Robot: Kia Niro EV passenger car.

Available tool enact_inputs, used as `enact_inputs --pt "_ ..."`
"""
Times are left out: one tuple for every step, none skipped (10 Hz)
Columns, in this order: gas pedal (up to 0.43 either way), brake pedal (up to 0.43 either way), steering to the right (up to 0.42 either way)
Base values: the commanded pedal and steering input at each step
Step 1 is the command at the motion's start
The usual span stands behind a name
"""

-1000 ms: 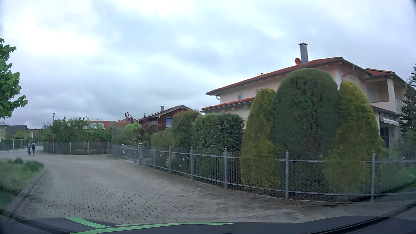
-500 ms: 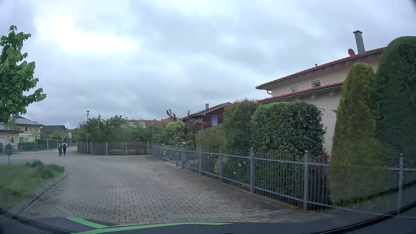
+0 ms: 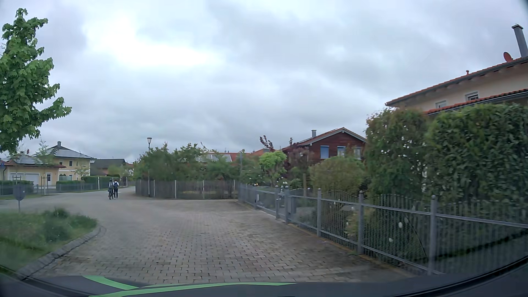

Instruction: Follow the waypoints while adhering to traffic rules and regulations

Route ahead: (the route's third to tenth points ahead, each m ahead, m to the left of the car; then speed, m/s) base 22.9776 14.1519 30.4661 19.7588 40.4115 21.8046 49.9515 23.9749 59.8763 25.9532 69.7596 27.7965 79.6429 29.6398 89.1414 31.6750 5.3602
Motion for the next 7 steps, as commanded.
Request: enact_inputs --pt "0.11 0.0 -0.194" --pt "0.059 0.0 -0.186" --pt "0.047 0.0 -0.182" --pt "0.047 0.0 -0.181" --pt "0.047 0.0 -0.182" --pt "0.047 0.0 -0.181" --pt "0.047 0.0 -0.181"
